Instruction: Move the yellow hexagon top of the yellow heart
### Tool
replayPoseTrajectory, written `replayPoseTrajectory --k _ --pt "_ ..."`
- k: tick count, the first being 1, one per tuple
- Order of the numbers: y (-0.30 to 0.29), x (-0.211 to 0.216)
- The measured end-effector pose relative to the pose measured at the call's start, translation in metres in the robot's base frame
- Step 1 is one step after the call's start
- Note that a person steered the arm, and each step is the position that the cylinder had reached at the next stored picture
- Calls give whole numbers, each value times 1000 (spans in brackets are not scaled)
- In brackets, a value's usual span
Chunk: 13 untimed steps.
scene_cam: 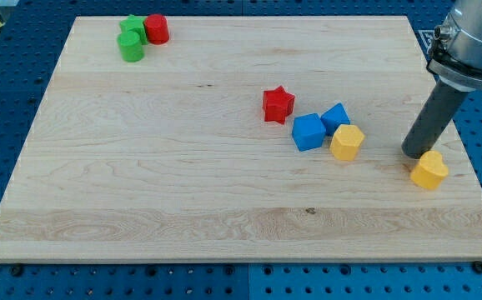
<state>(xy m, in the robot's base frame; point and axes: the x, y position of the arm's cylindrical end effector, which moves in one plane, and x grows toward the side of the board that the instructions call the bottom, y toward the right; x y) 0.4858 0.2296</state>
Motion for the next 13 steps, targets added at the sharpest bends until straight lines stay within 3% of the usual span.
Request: replayPoseTrajectory --k 1,3,4,6,9,11,13 --pt "16 2" --pt "-14 40" --pt "-19 27" --pt "-110 25" --pt "-135 -36" --pt "-109 -52" --pt "-81 -12"
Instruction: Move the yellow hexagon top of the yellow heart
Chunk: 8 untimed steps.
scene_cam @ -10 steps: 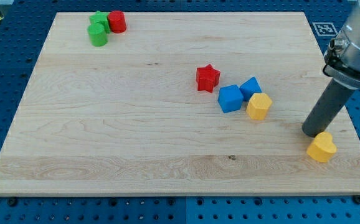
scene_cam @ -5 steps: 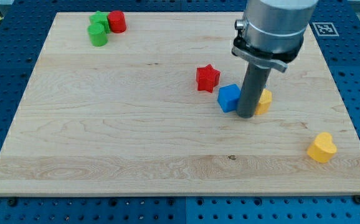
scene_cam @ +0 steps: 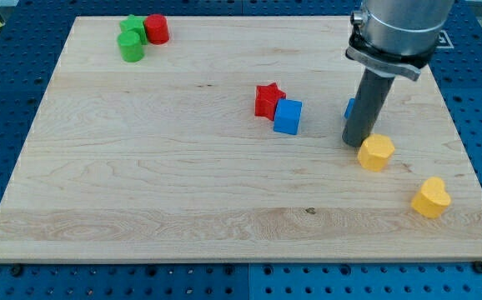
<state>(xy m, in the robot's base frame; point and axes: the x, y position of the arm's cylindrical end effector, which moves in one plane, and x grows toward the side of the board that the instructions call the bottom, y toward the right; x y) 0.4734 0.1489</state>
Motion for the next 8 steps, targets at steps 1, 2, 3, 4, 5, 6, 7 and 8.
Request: replayPoseTrajectory --k 1,2,3,4,5,6,7,8 --pt "-9 12" --pt "-25 13" --pt "-11 21" --pt "24 29" --pt "41 29" --pt "52 29" --pt "29 22" --pt "-48 -2"
